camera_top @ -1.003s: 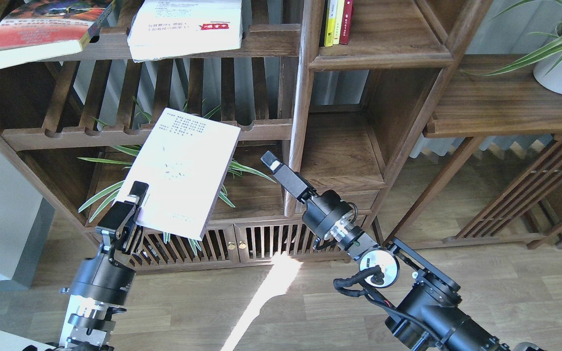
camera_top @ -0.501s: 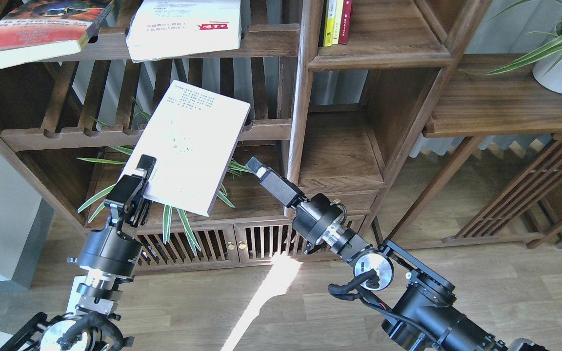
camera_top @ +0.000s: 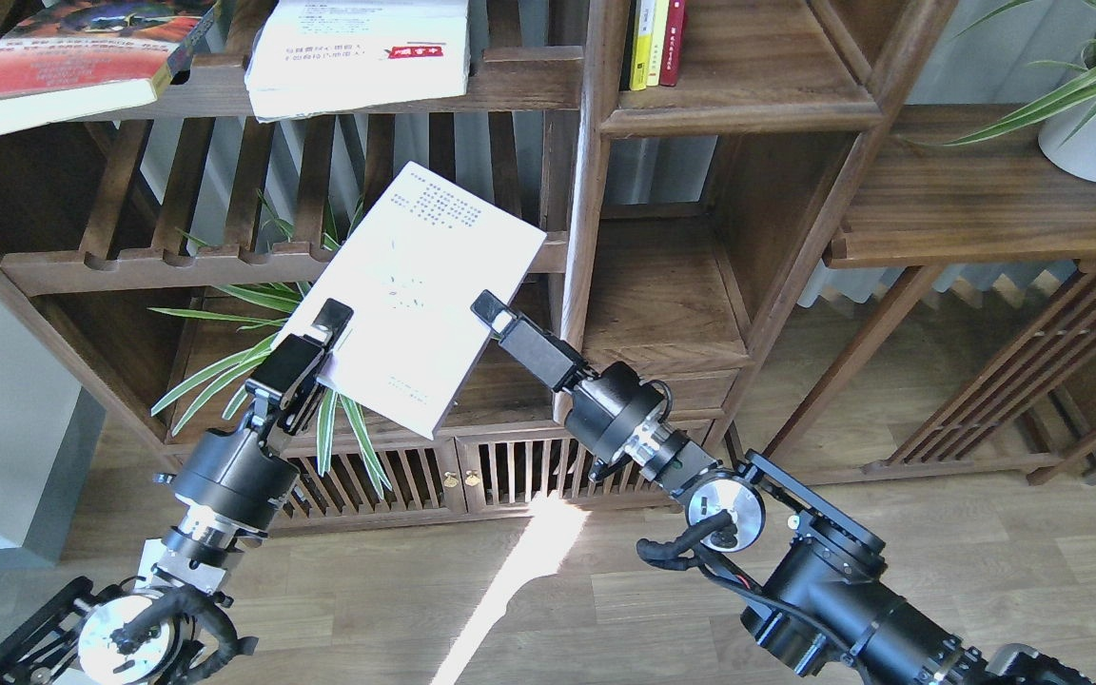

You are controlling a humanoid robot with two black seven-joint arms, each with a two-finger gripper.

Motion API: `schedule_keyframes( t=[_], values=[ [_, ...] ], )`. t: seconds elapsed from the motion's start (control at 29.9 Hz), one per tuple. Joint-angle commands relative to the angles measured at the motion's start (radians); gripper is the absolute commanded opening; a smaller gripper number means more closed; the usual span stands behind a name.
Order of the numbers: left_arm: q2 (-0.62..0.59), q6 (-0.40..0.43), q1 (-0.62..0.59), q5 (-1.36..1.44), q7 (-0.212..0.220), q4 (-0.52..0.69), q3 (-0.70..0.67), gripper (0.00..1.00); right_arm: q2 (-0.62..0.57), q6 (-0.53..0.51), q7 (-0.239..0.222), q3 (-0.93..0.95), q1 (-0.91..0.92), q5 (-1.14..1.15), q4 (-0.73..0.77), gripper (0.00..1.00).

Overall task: Organize books on shelf
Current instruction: 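Bring the right gripper to the book and grasp it from the left gripper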

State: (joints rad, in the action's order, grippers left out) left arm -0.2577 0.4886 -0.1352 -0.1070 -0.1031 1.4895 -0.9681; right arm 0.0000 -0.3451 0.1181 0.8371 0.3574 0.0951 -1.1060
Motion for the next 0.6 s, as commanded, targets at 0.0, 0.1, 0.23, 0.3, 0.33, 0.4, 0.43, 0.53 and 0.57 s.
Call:
schedule_keyframes(
  t=[0.0,0.1,0.23,0.3,0.33,0.4,0.43,0.53,0.57],
  values=[
    [-0.049,0.000,-0.029,-0.002,0.000,0.000,0.026,0.02,0.000,0.000,0.000,-0.001,0.002,0.000,-0.001,1.00],
    [-0.077,0.000,-0.041,-0.002,0.003,0.000,0.041,0.02,0.000,0.000,0.000,-0.001,0.002,0.000,-0.003,1.00],
    [-0.100,0.000,-0.043,-0.002,0.045,0.000,0.049,0.03,0.000,0.000,0.000,-0.001,0.002,0.000,-0.003,1.00],
    [-0.104,0.000,-0.044,-0.002,0.068,0.000,0.049,0.03,0.000,0.000,0.000,-0.001,0.002,0.000,-0.003,1.00],
    [-0.104,0.000,-0.044,-0.003,0.072,0.000,0.049,0.03,0.000,0.000,0.000,-0.001,0.002,0.000,-0.003,1.00],
    [-0.106,0.000,-0.057,-0.003,0.072,0.000,0.049,0.03,0.000,0.000,0.000,-0.001,0.002,0.000,-0.003,1.00],
    [-0.106,0.000,-0.058,-0.005,0.072,0.000,0.049,0.03,0.000,0.000,0.000,-0.001,0.003,0.000,-0.003,1.00],
    [-0.106,0.000,-0.069,-0.005,0.074,0.000,0.057,0.03,0.000,0.000,0.000,-0.003,0.003,0.000,-0.005,1.00],
    [-0.106,0.000,-0.075,-0.005,0.072,0.000,0.066,0.02,0.000,0.001,0.000,-0.003,0.006,0.000,-0.005,1.00]
  ],
)
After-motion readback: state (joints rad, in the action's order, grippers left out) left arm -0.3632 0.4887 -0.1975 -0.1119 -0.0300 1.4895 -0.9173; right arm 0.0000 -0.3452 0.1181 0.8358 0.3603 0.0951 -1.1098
